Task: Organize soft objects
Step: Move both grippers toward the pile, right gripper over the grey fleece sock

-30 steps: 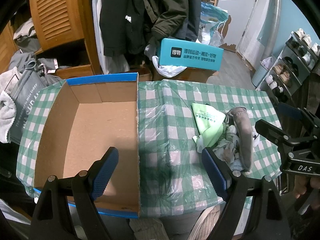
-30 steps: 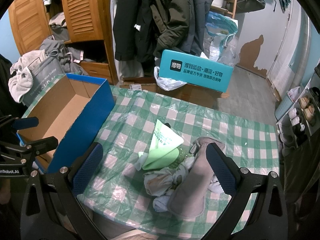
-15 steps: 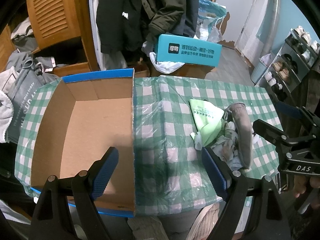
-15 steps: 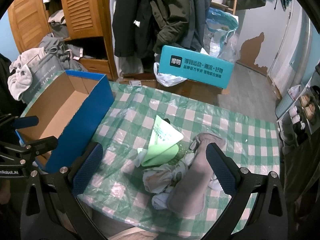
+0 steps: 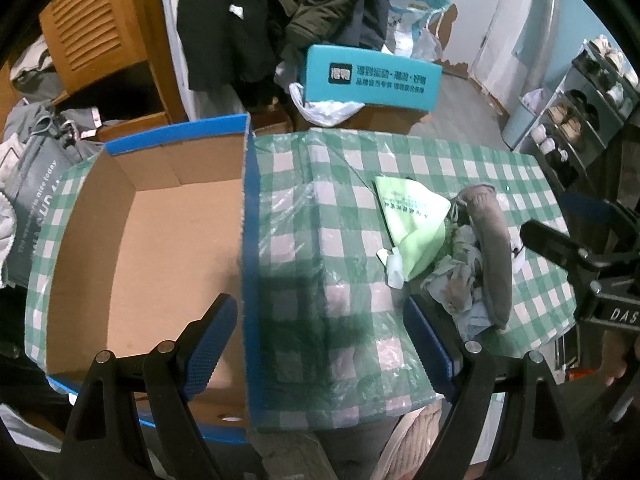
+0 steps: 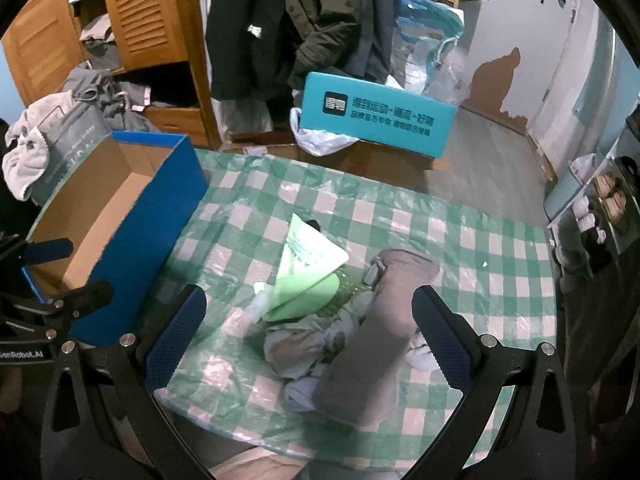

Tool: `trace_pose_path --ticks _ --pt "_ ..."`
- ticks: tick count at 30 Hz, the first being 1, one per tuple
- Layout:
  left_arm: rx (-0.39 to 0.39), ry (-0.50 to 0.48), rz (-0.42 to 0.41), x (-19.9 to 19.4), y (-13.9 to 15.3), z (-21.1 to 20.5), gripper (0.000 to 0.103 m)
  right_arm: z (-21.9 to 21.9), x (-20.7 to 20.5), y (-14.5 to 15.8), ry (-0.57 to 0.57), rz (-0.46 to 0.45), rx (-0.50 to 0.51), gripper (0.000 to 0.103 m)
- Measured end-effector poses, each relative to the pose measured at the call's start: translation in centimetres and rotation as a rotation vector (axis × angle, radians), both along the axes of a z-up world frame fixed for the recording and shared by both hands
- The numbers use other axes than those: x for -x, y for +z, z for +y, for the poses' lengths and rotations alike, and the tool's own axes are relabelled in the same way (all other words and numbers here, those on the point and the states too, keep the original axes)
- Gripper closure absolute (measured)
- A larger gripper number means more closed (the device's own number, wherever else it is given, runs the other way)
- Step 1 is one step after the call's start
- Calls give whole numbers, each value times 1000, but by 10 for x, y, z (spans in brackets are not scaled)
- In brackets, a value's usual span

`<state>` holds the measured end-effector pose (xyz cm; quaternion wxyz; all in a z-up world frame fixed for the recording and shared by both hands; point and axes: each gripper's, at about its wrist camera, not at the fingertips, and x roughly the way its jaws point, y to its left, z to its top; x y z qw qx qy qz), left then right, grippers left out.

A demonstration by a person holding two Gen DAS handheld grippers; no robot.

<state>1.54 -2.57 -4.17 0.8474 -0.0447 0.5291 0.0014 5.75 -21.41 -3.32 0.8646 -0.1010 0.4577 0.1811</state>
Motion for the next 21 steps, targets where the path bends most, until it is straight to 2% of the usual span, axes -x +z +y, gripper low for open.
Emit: trace_pose_path --ticks 11,21 --pt "13 -49 48 -13 -18 -18 17 -29 -19 -11 -75 49 3 2" --pt "17 -101 86 -27 -36 -42 17 -50 -38 -35 -136 122 -3 2"
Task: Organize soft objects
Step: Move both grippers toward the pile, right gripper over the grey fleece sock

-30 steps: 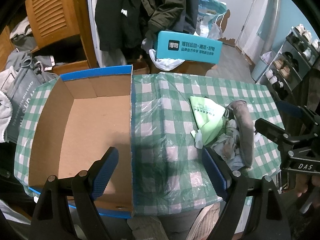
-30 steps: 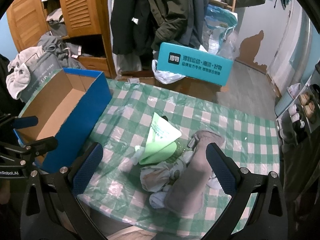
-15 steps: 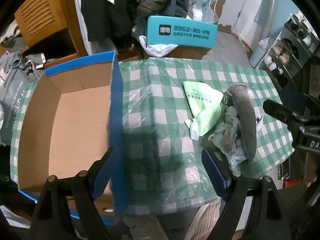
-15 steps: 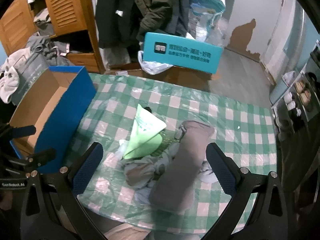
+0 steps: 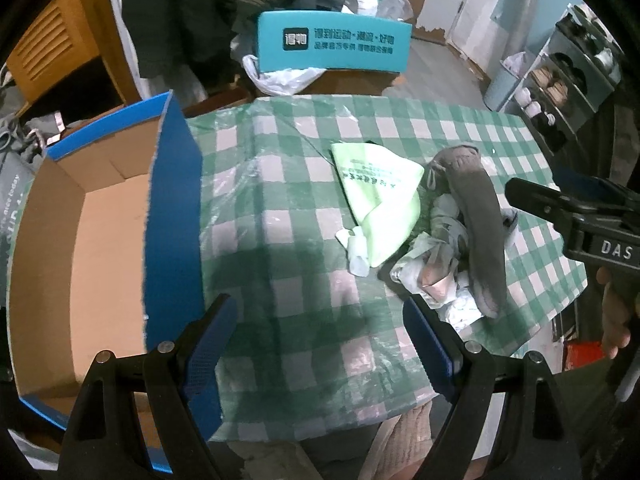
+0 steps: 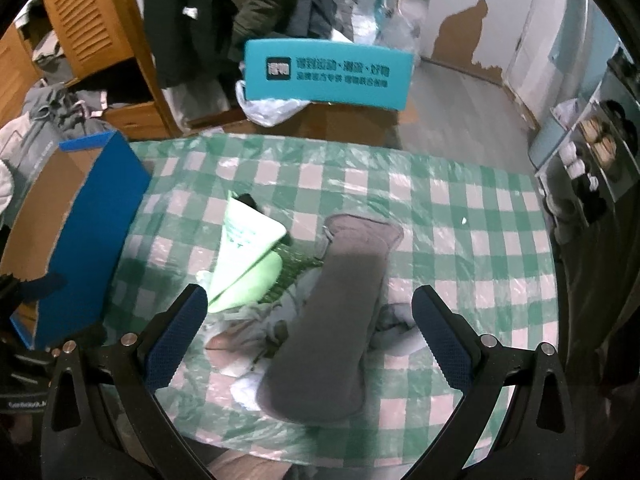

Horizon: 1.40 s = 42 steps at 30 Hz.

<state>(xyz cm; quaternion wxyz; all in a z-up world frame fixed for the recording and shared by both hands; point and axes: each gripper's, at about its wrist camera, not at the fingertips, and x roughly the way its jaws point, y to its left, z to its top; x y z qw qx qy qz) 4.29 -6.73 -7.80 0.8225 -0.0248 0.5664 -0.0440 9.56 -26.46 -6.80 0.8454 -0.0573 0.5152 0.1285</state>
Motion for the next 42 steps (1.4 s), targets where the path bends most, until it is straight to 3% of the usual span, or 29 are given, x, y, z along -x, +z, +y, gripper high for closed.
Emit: trace_pose_path --ticks 14,29,35,42 --pt "20 -13 42 -17 -30 -15 17 -16 -22 -45 -58 99 14 3" --pt "68 16 89 -43 -66 -15 17 -22 -35 -84 -76 176 34 17" --pt "88 35 87 -50 -74 -12 17 -23 -37 -92 -77 202 19 25" --pt "125 46 94 -56 -81 -10 19 -25 -36 -94 -66 222 -39 51"
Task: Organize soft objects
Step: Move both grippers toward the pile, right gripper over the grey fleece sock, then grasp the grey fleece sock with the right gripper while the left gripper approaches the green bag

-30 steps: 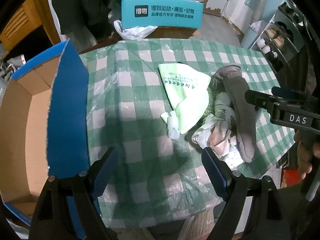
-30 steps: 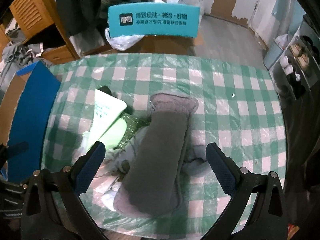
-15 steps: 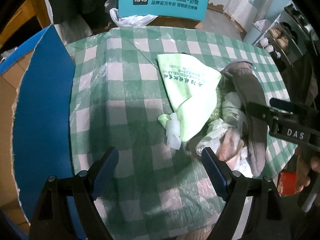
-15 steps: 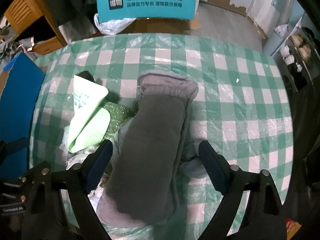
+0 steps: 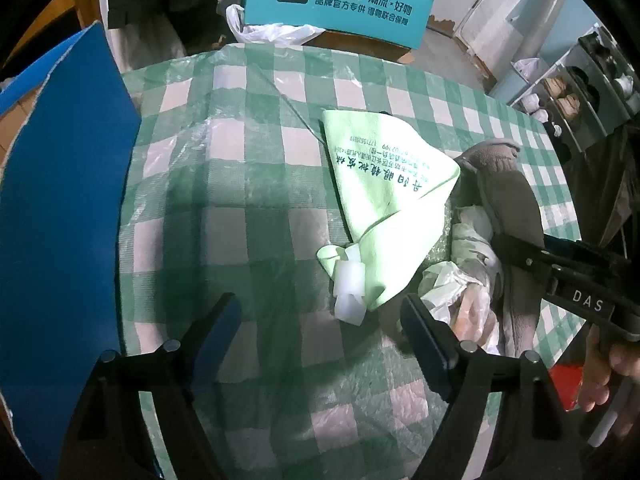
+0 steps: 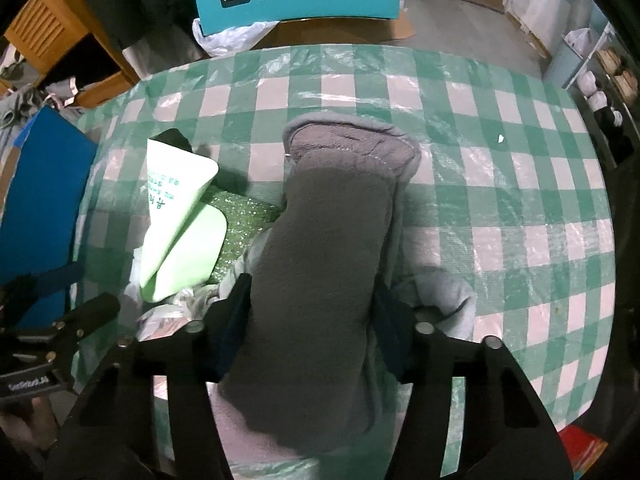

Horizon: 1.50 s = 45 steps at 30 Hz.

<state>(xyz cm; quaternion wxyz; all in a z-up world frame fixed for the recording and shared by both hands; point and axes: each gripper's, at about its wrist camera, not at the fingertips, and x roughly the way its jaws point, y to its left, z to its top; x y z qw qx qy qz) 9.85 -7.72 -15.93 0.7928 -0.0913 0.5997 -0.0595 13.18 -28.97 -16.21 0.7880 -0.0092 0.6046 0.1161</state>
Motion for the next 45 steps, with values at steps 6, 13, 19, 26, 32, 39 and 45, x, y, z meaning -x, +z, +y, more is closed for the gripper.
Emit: trace_pose_path --ticks 6,13,19,26,32,39,45 --pt "39 -1 16 -4 -9 -3 31 -1 0 0 -5 1 -15 67" --pt "83 -3 54 -7 -21 -4 70 -7 -1 1 -24 14 -31 69" --pt "112 -13 47 -5 -21 -5 90 -7 -1 1 -18 24 -38 68" --pt "100 -51 32 -4 -19 -13 95 -9 -1 2 -29 30 -47 68" --pt "87 -44 41 -2 -18 -8 98 -9 0 3 -28 31 -42 68" --pt "65 -26 43 7 -13 3 98 -11 2 5 -25 20 -27 68" --pt "49 -14 43 9 -13 9 97 -19 7 9 -31 19 -3 68"
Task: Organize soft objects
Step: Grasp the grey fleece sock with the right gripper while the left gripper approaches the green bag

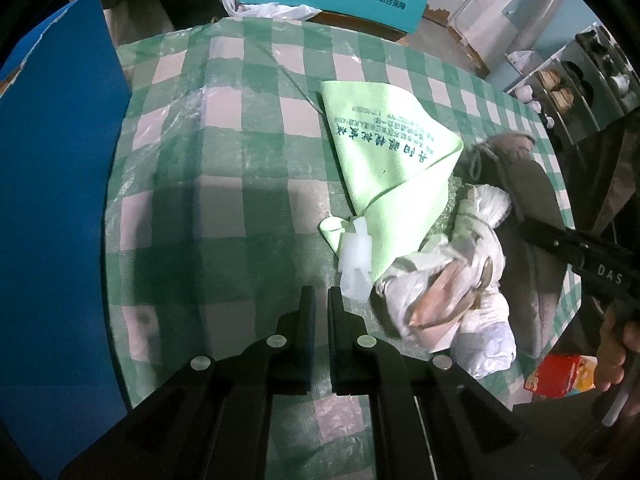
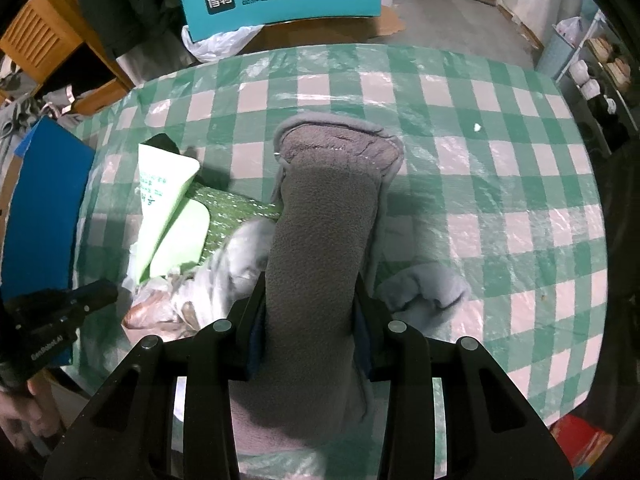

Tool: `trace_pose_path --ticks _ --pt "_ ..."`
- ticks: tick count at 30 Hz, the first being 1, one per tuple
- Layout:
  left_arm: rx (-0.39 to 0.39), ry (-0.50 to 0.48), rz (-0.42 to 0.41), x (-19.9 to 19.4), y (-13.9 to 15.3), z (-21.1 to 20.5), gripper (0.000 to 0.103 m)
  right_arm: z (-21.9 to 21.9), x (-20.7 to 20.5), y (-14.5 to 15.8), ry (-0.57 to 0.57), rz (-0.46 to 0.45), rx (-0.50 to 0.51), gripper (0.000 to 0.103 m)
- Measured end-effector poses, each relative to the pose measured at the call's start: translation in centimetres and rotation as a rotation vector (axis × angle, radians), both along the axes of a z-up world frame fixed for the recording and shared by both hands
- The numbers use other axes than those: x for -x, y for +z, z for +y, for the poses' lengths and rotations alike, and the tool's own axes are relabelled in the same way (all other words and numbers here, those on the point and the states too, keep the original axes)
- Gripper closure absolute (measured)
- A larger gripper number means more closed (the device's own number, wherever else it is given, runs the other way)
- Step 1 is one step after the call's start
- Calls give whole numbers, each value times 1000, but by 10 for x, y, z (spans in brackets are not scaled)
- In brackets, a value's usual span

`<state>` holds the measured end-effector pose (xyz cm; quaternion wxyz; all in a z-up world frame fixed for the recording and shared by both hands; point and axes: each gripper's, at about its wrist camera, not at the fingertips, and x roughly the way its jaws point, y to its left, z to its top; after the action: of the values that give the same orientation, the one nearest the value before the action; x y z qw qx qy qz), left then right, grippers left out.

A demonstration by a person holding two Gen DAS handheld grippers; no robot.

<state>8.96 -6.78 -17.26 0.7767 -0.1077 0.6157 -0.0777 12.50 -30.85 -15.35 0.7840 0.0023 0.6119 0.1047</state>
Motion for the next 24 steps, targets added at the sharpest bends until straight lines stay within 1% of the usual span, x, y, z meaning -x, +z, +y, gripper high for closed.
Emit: trace_pose_path --ticks 1,2,3,4,5,6,7,9,11,14,15,16,18,21,24 --pt "1 5 1 0 0 -1 95 -2 1 0 -5 3 7 68" --pt "3 9 6 -2 -1 -1 91 -5 1 0 -13 7 13 68" --pt "4 11 10 -2 -2 -1 84 -7 2 0 -17 11 16 68" --pt "3 13 12 -2 -3 -1 81 -10 2 0 -23 13 18 68" --pt "-1 15 11 -2 -3 -1 73 -12 3 0 -28 15 20 68" --pt "-4 18 7 -3 -4 -1 67 -15 3 0 -32 16 22 68" --pt "-1 16 1 -3 -4 -2 66 -16 3 -1 -34 16 25 68" --pt "-2 7 -2 -4 -3 -5 59 -18 3 -1 -30 21 35 68" --pt "-11 1 -9 -6 -3 -9 55 -18 3 -1 -21 23 54 68" --pt "-28 -4 -23 -10 -3 -11 54 -16 4 -2 -5 29 58 67" --pt "-28 -5 -25 -11 -3 -13 53 -16 4 -3 -4 30 50 62" --pt "-29 -4 -26 -12 -3 -13 52 -15 3 -4 -6 31 44 58" --pt "-26 -3 -29 -14 -4 -15 49 -14 3 -5 -4 34 39 58" --pt "-35 -12 -37 -16 -5 -18 49 -14 2 -6 -12 40 30 51" --pt "-46 -20 -42 -17 -5 -20 49 -16 0 -6 -25 43 12 50"
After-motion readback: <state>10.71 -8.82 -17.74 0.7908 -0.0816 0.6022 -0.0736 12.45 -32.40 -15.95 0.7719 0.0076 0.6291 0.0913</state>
